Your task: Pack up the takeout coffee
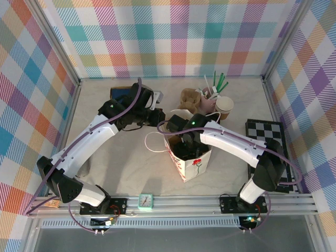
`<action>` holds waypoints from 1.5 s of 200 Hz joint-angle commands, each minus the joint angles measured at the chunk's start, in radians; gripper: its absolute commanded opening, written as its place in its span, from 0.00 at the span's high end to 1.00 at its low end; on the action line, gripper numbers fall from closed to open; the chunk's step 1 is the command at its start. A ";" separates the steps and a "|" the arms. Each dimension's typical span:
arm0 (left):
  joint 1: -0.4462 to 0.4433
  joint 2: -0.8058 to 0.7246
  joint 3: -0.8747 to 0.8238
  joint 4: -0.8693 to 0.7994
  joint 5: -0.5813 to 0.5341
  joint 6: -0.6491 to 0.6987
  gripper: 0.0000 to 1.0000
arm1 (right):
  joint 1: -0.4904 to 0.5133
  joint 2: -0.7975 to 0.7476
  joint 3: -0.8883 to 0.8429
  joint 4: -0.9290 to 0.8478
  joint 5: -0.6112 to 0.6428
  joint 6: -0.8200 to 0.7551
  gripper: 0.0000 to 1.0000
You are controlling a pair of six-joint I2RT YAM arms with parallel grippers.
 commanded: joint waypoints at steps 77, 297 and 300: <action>-0.017 -0.039 0.011 -0.020 0.018 -0.016 0.88 | -0.015 0.004 -0.011 -0.013 0.041 -0.008 0.68; -0.020 -0.052 0.014 -0.018 0.016 -0.019 0.88 | -0.027 0.025 -0.048 0.032 0.032 -0.010 0.69; -0.020 -0.052 0.014 -0.017 0.017 -0.019 0.88 | -0.027 0.026 -0.048 0.032 0.032 -0.011 0.69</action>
